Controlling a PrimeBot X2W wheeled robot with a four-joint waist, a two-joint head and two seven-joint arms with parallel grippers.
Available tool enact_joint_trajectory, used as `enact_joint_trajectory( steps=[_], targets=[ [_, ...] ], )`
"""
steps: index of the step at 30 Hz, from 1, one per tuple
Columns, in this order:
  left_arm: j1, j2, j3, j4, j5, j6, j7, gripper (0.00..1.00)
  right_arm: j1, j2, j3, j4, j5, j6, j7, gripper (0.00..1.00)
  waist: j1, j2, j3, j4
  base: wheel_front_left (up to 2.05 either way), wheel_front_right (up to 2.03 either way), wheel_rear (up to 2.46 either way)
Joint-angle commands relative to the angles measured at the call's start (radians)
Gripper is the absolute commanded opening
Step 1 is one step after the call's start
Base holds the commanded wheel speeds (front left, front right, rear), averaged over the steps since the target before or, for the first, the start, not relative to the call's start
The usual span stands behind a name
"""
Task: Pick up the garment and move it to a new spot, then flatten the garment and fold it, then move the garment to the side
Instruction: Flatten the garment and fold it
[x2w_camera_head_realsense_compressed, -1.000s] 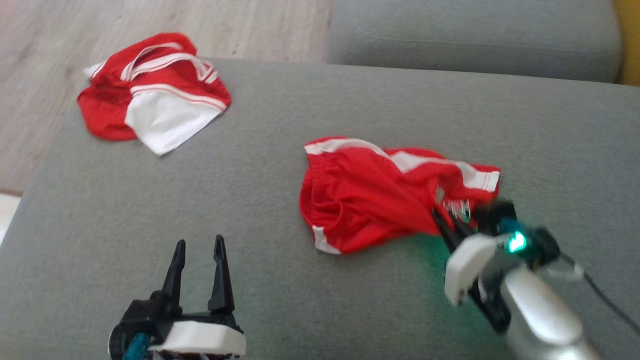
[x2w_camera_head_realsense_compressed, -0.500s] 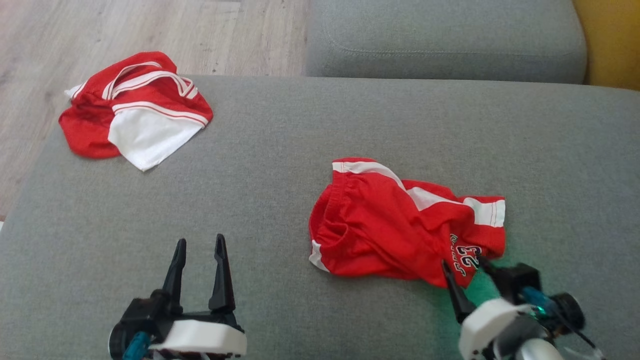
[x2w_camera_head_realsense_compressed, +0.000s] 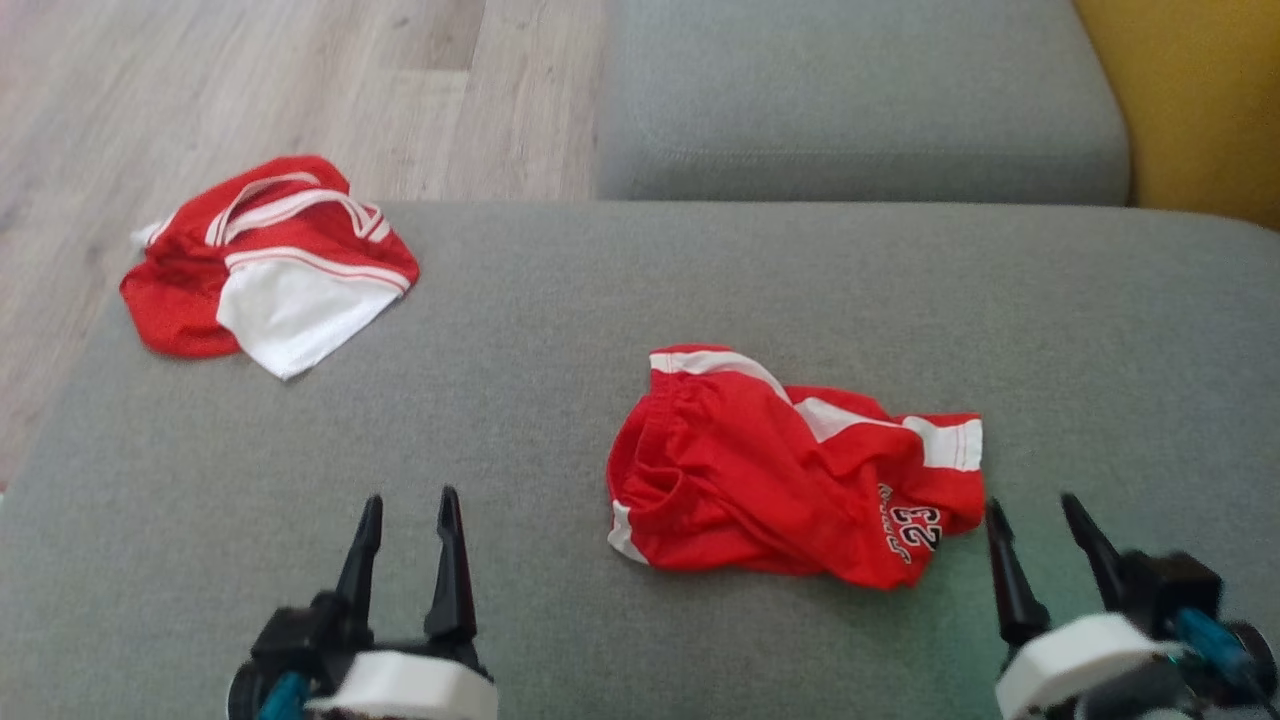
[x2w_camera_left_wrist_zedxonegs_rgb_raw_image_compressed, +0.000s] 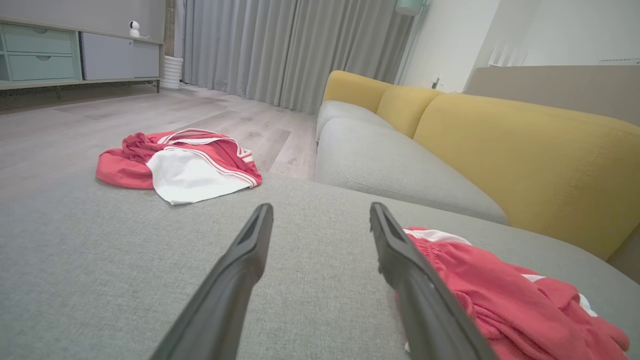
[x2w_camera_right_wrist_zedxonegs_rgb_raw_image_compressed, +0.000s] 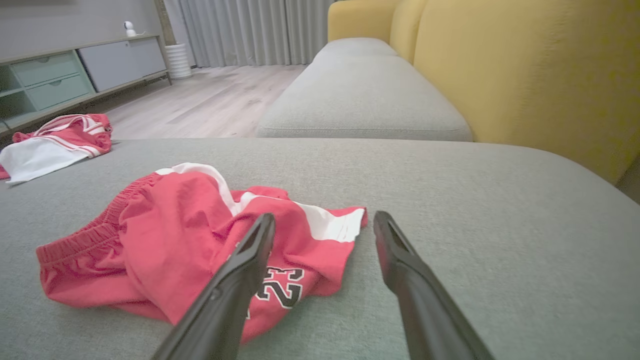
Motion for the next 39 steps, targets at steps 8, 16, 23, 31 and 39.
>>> enact_joint_trajectory(
  steps=[8, 16, 23, 31, 39],
  targets=[
    [0.027, 0.023, 0.023, 0.013, -0.016, -0.010, -0.012, 1.00, 0.026, -0.005, 0.005, -0.066, 0.030, 0.007, -0.032, 1.00, 0.0001, -0.0001, -0.032, -0.016, 0.00, 0.00, 0.00],
    [0.038, 0.031, 0.016, 0.017, -0.016, -0.006, -0.008, 1.00, 0.037, -0.005, 0.012, -0.077, 0.036, 0.007, -0.032, 1.00, 0.0001, -0.0001, -0.043, -0.007, 0.00, 0.00, 0.00],
    [0.039, 0.036, 0.008, 0.013, -0.018, 0.000, 0.002, 1.00, 0.028, -0.005, 0.010, -0.073, 0.031, 0.007, -0.031, 1.00, 0.0001, -0.0001, -0.042, 0.002, 0.00, 0.00, 0.00],
    [0.038, 0.040, 0.005, 0.010, -0.022, 0.002, 0.003, 1.00, 0.022, -0.005, 0.008, -0.072, 0.024, 0.007, -0.028, 1.00, 0.0001, -0.0001, -0.038, 0.005, 0.00, 0.00, 0.00],
    [0.006, 0.046, -0.012, 0.002, -0.009, 0.007, 0.026, 1.00, 0.014, -0.005, 0.006, -0.077, 0.021, 0.007, -0.024, 1.00, 0.0001, -0.0001, -0.016, 0.003, 0.00, 0.00, 0.00]
  ],
)
